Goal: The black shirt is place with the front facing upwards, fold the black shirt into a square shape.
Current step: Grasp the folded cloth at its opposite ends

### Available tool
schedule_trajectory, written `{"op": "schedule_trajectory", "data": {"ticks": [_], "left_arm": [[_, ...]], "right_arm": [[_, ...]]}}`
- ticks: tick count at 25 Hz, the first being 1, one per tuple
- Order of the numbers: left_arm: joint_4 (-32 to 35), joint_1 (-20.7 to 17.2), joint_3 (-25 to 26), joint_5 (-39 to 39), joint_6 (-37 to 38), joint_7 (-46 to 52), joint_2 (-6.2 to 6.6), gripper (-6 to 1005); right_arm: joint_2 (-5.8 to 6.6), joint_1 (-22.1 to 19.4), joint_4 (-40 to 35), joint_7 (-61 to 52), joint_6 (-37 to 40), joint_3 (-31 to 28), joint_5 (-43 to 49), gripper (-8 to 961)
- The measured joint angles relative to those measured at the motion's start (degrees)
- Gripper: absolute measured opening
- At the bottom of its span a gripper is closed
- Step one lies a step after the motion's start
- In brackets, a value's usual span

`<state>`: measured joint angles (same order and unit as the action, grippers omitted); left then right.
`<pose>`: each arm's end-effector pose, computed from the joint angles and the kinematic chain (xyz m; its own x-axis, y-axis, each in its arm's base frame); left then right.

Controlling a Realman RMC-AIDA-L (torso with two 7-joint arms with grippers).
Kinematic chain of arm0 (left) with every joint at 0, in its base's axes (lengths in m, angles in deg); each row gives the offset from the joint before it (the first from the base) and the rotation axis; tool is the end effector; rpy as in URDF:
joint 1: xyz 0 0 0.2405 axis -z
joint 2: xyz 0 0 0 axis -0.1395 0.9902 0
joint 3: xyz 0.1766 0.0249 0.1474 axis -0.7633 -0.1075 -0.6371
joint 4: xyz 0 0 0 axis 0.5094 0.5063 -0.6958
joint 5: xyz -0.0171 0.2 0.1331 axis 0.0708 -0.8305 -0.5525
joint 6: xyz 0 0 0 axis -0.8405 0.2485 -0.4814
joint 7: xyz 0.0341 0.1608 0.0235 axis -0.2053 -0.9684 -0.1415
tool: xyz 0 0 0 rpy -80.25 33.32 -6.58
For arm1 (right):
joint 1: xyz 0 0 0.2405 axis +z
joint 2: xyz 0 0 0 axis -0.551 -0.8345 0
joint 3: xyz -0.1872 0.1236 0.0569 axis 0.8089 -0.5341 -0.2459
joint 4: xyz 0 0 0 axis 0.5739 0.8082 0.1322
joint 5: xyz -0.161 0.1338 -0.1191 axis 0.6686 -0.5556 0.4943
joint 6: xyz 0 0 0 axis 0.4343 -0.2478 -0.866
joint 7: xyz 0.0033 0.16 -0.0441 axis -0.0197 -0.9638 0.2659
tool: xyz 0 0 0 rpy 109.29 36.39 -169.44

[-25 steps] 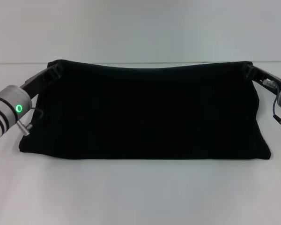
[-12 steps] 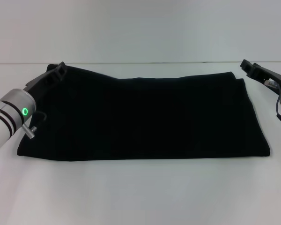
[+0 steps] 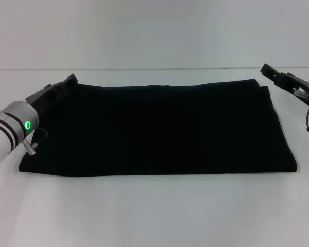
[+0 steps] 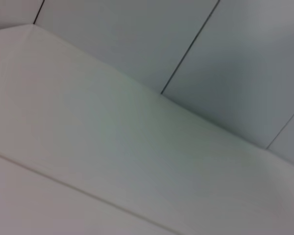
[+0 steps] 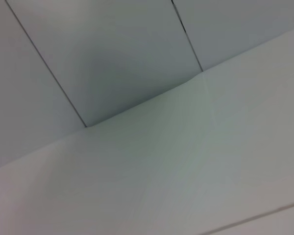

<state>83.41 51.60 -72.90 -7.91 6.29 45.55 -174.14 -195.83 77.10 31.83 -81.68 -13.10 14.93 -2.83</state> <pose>-0.3144 0.4509 -0.0233 0.2579 0.3863 0.8856 0.9616 -0.0136 -0.2741 0.3033 0.4624 -0.0170 0.3268 -0.3853 -0.8630 -0.9439 -0.0880 -0.3182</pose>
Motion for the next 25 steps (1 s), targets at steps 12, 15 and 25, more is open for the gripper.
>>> {"op": "schedule_trajectory", "data": {"ticks": [12,15,25], "left_arm": [[11.01,-10.56,-8.24,-4.67,20.93,26.20,1.88,927],[17.93,-14.45,-8.20,-13.08,30.38,41.58,2.37,948],[29.04,-22.50,-1.66,-26.42,49.65,64.46,3.54,949]], "right_arm": [[1.08,-10.31,-8.93,0.45,28.41,15.35,10.71,858],[1.11,-13.36,-12.12,2.10,35.13,19.21,14.50,864],[1.25,-17.23,-13.21,10.92,43.65,20.28,20.20,864]]}}
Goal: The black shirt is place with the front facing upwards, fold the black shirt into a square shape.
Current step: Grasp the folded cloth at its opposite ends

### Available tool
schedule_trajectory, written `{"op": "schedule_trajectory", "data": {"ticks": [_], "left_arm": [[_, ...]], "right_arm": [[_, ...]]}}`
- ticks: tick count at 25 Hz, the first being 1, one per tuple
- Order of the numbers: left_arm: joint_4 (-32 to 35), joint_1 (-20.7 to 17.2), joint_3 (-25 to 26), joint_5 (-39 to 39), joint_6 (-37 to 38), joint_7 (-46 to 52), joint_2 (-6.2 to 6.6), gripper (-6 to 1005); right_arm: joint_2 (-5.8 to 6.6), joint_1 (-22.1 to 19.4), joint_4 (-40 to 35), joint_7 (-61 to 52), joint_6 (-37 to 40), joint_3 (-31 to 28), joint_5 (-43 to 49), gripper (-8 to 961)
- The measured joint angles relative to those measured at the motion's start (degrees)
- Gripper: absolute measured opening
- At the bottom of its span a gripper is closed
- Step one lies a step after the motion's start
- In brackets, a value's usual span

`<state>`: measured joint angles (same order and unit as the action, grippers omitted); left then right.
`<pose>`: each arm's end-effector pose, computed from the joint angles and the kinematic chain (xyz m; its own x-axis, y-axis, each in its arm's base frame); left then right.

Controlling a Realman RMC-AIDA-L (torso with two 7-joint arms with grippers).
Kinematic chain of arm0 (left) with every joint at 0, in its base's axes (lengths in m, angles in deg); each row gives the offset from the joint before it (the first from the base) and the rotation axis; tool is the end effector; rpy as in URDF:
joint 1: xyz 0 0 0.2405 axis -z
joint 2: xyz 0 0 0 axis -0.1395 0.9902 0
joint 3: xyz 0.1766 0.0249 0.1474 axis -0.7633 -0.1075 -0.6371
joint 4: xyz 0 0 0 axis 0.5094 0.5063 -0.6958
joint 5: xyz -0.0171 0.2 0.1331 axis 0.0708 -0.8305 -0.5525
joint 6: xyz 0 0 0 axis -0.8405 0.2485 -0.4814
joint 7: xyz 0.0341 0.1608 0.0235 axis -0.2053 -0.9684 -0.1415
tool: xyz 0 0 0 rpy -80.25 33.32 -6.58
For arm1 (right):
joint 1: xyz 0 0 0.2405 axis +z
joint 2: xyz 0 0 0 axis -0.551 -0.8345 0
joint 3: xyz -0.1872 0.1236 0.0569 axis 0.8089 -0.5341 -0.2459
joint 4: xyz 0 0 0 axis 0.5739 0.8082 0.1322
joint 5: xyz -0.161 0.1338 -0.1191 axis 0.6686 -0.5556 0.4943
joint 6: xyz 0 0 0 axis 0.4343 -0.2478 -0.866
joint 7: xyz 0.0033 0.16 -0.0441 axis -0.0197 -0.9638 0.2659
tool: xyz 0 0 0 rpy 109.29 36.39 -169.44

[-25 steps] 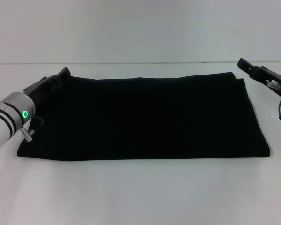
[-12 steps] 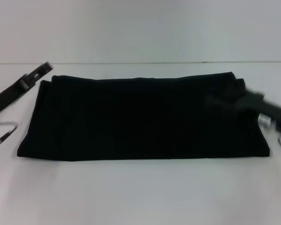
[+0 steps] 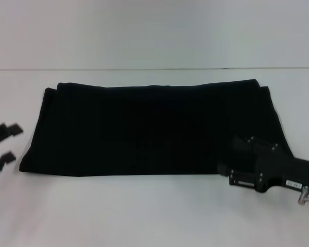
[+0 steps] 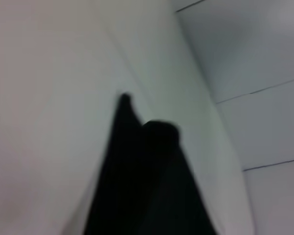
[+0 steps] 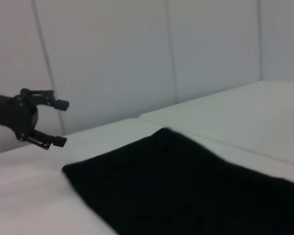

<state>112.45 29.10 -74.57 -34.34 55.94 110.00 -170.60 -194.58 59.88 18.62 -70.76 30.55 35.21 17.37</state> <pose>-0.3673 0.3109 0.0815 -0.3083 0.6316 0.7114 0.9398 0.0865 0.3305 0.2883 0.3358 -0.0387 0.8099 -0.2233 -0.5424 -0.4385 -0.8447 -0.3069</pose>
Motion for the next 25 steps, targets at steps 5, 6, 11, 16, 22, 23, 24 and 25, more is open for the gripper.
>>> {"op": "schedule_trajectory", "data": {"ticks": [5,6,11,16,22,23,24,25], "left_arm": [[1.19,0.50,1.10,-9.74,2.39,6.62,0.61,948],[1.18,0.71,1.11,-10.33,2.40,6.96,0.68,948],[0.50,2.17,1.06,-12.29,1.19,8.33,1.15,947],[-1.38,2.64,0.95,-12.66,-1.51,9.20,1.30,947],[-3.04,2.97,1.09,-13.74,-4.18,9.89,1.44,946],[-3.30,2.96,1.15,-13.75,-4.53,10.01,1.44,946],[-3.58,2.97,1.18,-13.74,-4.82,10.05,1.44,945],[-3.75,3.00,1.19,-13.70,-5.06,10.05,1.44,945]], "right_arm": [[-0.42,0.75,-0.04,0.88,0.48,0.04,4.14,864],[-0.55,0.85,-0.09,1.32,0.48,0.07,4.56,864],[-0.70,0.97,-0.04,2.37,0.24,0.40,4.95,865],[-0.72,0.81,-0.03,2.40,0.21,0.23,4.92,865],[-0.72,0.70,-0.08,2.41,0.26,-0.02,4.78,865],[-0.72,0.67,-0.08,2.41,0.26,-0.04,4.76,865],[-0.72,0.65,-0.09,2.41,0.26,-0.06,4.74,865],[-0.72,0.64,-0.10,2.41,0.24,-0.07,4.73,865]]}}
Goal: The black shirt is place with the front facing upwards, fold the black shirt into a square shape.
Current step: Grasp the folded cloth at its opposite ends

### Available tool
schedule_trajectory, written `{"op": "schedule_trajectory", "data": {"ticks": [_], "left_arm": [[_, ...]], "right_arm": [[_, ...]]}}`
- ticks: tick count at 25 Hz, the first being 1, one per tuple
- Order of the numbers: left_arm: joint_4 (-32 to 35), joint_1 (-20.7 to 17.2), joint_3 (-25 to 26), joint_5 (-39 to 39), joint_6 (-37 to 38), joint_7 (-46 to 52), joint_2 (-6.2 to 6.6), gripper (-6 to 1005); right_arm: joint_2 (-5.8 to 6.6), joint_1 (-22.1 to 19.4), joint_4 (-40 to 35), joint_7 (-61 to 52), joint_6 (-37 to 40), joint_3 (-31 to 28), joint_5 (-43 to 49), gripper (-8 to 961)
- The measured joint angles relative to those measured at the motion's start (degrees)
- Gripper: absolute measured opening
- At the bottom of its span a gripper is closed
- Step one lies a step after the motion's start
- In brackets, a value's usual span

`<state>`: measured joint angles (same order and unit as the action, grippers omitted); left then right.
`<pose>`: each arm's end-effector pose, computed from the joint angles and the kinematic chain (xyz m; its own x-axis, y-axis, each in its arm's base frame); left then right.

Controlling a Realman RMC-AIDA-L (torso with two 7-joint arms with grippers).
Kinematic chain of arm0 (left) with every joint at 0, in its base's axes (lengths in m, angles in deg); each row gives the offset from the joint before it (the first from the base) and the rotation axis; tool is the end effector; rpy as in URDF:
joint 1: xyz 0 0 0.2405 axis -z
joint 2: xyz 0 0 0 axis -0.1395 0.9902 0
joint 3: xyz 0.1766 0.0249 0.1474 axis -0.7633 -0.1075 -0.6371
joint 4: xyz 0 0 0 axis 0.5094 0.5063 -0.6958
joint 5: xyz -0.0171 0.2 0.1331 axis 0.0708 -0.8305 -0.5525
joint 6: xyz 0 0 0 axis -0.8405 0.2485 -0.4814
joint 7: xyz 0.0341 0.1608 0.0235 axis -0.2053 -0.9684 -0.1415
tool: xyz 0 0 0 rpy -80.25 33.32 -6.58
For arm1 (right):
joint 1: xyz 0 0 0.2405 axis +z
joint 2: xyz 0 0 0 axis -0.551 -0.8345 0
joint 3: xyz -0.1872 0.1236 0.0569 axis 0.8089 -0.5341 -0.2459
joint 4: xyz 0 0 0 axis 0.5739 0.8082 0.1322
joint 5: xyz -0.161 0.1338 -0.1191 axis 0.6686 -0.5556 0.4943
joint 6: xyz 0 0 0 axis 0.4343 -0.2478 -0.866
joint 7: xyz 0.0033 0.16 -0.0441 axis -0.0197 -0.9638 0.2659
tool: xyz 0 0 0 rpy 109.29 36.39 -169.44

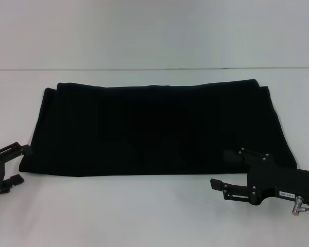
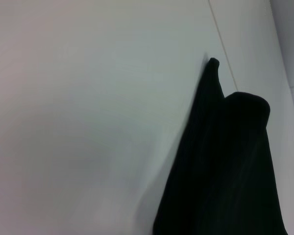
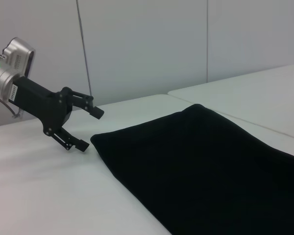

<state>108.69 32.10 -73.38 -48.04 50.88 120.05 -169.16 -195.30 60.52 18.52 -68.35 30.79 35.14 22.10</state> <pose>-0.3880 0.3112 0.0568 -0.4430 0.6706 0.5950 0.8965 0.3278 0.2981 0.2874 0.3288 -0.0512 0.8548 -0.1968 -0.4803 -0.3667 -0.8838 -0.2905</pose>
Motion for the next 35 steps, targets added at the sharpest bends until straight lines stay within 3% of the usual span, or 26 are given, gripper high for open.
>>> {"op": "schedule_trajectory", "data": {"ticks": [14,25,31,35], "left_arm": [[-4.63,3.26,-0.80,-0.10,-5.41,-0.38,0.92,946],[-4.68,3.69,-2.23,0.61,-7.34,-4.11,0.64,923],[-4.73,3.96,-4.35,0.91,-8.70,-4.16,0.40,740],[-4.74,4.06,-4.57,0.96,-9.13,-4.61,0.38,548]], "right_arm": [[0.00,0.11,0.40,0.00,-0.10,-0.01,-0.06,864],[0.00,0.23,0.41,-0.05,-0.12,-0.96,-0.24,865],[0.00,0.19,0.35,-0.28,0.24,-1.08,-0.24,864],[0.00,0.29,0.45,-0.28,0.27,-1.27,-0.24,861]]}}
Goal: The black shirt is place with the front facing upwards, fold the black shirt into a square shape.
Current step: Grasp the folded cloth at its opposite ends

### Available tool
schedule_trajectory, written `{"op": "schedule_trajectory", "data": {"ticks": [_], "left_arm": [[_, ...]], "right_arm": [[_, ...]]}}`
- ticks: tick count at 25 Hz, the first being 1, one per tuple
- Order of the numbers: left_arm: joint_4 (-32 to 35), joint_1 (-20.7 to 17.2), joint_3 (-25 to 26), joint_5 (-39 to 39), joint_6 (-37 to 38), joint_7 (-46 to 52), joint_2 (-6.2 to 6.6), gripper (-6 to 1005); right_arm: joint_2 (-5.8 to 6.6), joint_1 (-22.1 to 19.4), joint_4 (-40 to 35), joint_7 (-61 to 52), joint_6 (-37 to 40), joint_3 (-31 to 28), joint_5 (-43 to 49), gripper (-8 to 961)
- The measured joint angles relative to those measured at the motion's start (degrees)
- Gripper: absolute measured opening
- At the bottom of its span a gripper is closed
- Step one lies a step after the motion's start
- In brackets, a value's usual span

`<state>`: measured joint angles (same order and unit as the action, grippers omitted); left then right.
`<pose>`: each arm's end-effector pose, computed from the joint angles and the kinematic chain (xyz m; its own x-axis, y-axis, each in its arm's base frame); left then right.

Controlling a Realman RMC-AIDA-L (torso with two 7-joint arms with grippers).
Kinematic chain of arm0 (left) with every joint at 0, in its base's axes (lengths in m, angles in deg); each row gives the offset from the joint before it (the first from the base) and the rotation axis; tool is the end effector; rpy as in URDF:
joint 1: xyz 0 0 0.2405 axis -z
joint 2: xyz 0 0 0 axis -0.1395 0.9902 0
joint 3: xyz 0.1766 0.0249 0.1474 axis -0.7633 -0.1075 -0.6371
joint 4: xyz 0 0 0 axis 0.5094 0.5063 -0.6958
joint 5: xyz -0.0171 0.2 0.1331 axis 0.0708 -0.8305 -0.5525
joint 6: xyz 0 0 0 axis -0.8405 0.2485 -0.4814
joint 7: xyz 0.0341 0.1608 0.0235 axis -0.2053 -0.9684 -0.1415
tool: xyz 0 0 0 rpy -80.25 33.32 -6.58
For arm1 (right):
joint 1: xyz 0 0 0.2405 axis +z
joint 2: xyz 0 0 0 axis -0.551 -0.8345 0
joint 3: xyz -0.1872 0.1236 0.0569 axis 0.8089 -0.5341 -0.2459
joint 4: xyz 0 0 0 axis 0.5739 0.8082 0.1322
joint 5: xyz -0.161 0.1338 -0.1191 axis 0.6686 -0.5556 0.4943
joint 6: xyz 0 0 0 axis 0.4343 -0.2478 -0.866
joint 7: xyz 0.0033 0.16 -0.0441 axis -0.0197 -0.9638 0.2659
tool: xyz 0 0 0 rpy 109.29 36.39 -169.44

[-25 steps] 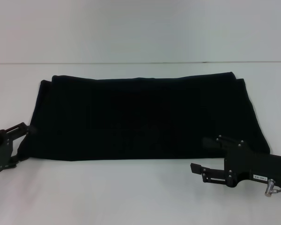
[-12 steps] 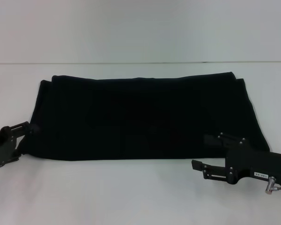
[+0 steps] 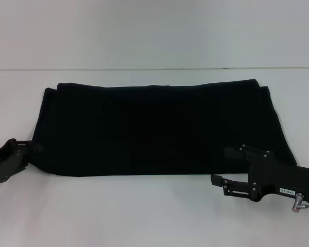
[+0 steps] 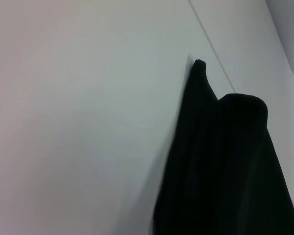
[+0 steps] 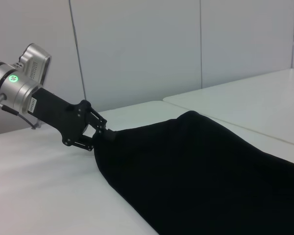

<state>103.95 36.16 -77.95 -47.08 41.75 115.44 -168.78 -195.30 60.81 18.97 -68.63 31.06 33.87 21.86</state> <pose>-0.3778 0.3471 0.0380 -0.3257 0.7003 0.6352 0.9449 0.2650 0.1923 0.2862 0.3306 -0.0493 0.8420 -0.2020 -0.5002 -0.3838 -0.8759 -0.2923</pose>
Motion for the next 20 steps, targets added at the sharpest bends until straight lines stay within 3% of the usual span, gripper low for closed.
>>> {"op": "schedule_trajectory", "data": {"ticks": [4,9,16,20], "left_arm": [[-0.16,0.00,0.06,0.03,-0.20,-0.74,-0.03,260],[-0.47,0.04,0.16,0.45,-0.71,-1.74,-0.05,63],[-0.38,-0.69,1.49,0.65,-4.36,-2.60,-0.10,40],[0.15,-0.99,6.10,0.62,-4.49,-4.39,0.69,27]], "right_arm": [[0.00,0.04,0.00,-0.05,0.05,0.00,0.01,860],[-0.12,0.05,0.08,-0.07,0.07,-0.01,0.01,860],[-0.18,-0.06,0.23,-0.30,0.09,-0.24,-0.35,860],[-0.18,-0.62,0.34,-0.41,0.09,-0.25,-1.81,860]]}}
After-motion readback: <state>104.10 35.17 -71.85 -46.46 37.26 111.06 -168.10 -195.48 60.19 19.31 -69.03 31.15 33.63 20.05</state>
